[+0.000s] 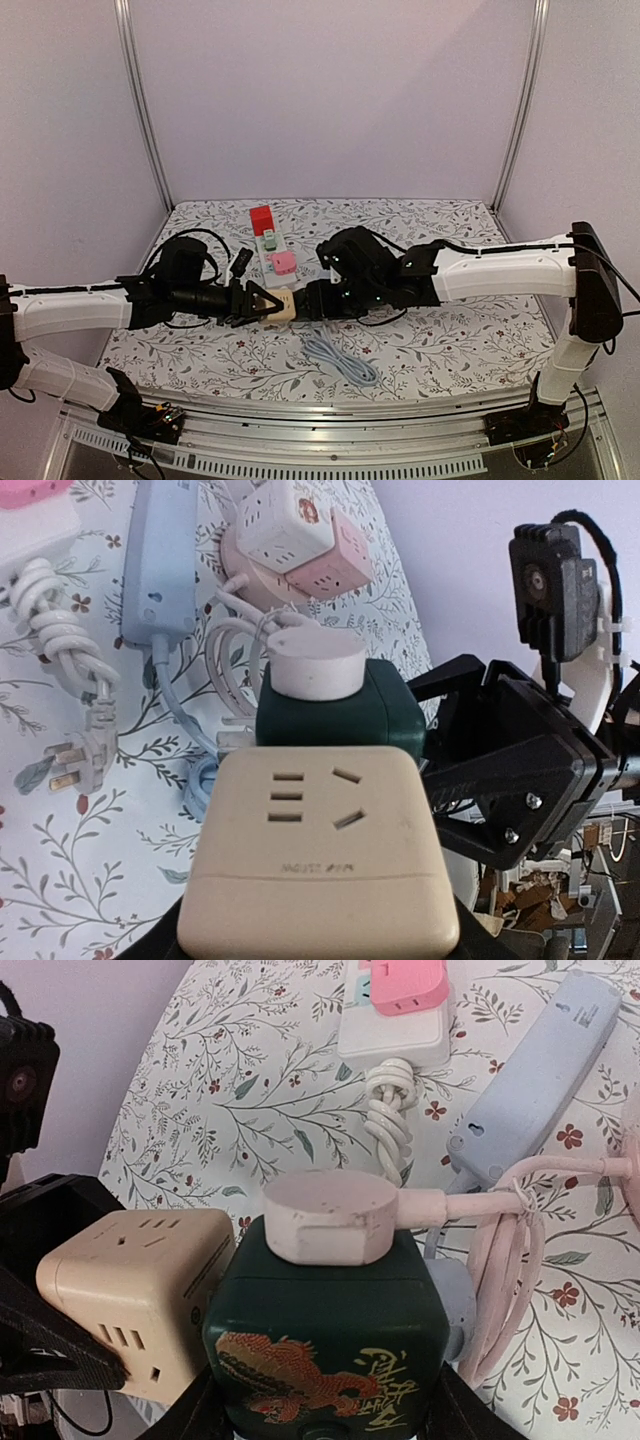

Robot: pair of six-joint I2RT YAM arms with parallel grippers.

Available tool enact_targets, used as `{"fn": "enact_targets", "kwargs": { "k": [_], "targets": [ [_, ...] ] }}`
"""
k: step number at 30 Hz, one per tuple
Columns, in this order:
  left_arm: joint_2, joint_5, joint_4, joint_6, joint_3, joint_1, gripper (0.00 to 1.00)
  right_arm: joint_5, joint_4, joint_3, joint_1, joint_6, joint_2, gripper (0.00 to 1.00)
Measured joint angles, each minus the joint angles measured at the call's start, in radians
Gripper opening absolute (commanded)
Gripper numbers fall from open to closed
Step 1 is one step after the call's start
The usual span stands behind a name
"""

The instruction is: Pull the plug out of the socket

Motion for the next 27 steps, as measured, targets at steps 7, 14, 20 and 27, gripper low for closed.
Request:
{"fn": "enact_targets", "kwargs": {
  "k": [7,14,20,27],
  "targets": [
    [0.000,0.056,0.009,-0.011,0.002,0.003,0.04,0.003,0.007,-0.037,0.002,-0.142,-0.046,0.29],
    [0.000,0.105,0.016,-0.024,0.008,0.005,0.04,0.024,0.020,-0.090,0.002,-0.190,-0.086,0.29],
    [0.000,0.145,0.077,-0.033,0.024,0.005,0.04,0.057,0.005,-0.098,-0.002,-0.140,-0.086,0.29],
    [-0.016,0.149,0.075,-0.030,0.025,0.014,0.04,0.068,0.002,-0.098,-0.044,-0.029,-0.086,0.29]
  ]
}}
